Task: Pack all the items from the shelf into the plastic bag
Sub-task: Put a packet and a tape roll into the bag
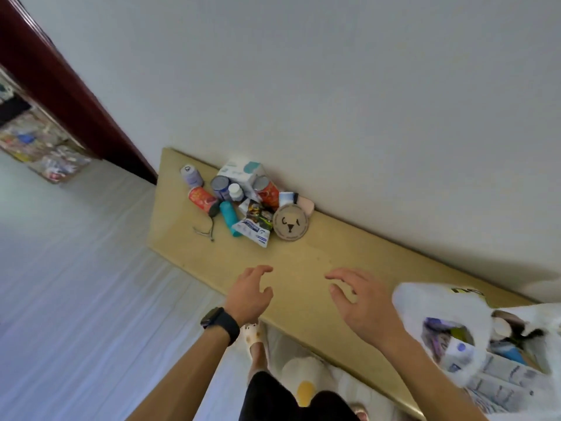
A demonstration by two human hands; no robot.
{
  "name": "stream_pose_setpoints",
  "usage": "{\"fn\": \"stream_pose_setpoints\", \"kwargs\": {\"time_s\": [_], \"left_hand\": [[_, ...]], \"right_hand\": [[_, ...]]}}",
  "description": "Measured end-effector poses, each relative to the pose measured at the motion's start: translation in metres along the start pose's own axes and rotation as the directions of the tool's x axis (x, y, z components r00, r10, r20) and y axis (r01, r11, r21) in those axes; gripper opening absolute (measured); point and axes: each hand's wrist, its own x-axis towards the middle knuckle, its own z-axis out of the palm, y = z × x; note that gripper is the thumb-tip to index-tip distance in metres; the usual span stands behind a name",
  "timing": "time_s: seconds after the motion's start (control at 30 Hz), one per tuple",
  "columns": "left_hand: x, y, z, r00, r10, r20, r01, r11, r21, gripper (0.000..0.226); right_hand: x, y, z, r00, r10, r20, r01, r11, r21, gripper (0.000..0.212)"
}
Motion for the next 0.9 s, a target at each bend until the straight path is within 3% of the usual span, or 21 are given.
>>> {"fn": "stream_pose_setpoints", "kwargs": {"time_s": [0.17,0.23,0.3,0.37,0.43,0.47,0.53,0.6,0.73,0.83,0.9], "left_hand": [[0.053,-0.070,-0.042,0.992,-0.125,0.008,0.125,0.992,-0.008,0.047],[0.080,-0.100,-0.056,0.984,-0.176,0.029,0.177,0.984,-0.021,0.047],[0.106,-0.127,-0.067,0.972,-0.227,0.056,0.227,0.974,-0.010,0.049],[0.129,-0.150,-0.078,0.959,-0.267,0.091,0.267,0.964,0.011,0.052],[0.147,-0.166,-0.087,0.952,-0.282,0.122,0.279,0.960,0.034,0.054],[0.155,-0.171,-0.090,0.952,-0.277,0.131,0.275,0.961,0.036,0.055],[0.169,-0.172,-0.097,0.959,-0.250,0.133,0.251,0.968,0.011,0.056],[0.179,-0.166,-0.101,0.974,-0.192,0.120,0.196,0.980,-0.024,0.060],[0.195,-0.135,-0.108,0.990,0.135,0.049,-0.138,0.988,0.075,0.079],[0.204,-0.100,-0.109,0.899,0.432,0.063,-0.434,0.869,0.236,0.085],[0.208,-0.081,-0.108,0.783,0.612,0.105,-0.615,0.741,0.268,0.067]], "right_hand": [[0.078,-0.027,0.076,0.969,0.122,0.216,-0.122,0.992,-0.017,0.028],[0.113,-0.032,0.114,0.925,0.219,0.312,-0.215,0.975,-0.050,0.034],[0.146,-0.034,0.149,0.844,0.380,0.377,-0.402,0.916,-0.023,0.044],[0.181,-0.034,0.179,0.696,0.578,0.425,-0.667,0.740,0.087,0.060],[0.210,-0.031,0.204,0.518,0.715,0.470,-0.855,0.458,0.246,0.070],[0.223,-0.031,0.213,0.453,0.739,0.498,-0.887,0.314,0.339,0.064],[0.242,-0.038,0.221,0.391,0.754,0.527,-0.848,0.073,0.524,0.034],[0.252,-0.045,0.221,0.366,0.787,0.496,-0.768,-0.045,0.639,0.005],[0.249,-0.062,0.194,0.391,0.772,0.501,-0.660,-0.144,0.737,0.021],[0.227,-0.071,0.159,0.400,0.723,0.563,-0.663,-0.196,0.722,0.014],[0.213,-0.074,0.139,0.389,0.692,0.608,-0.704,-0.203,0.681,0.009]]}}
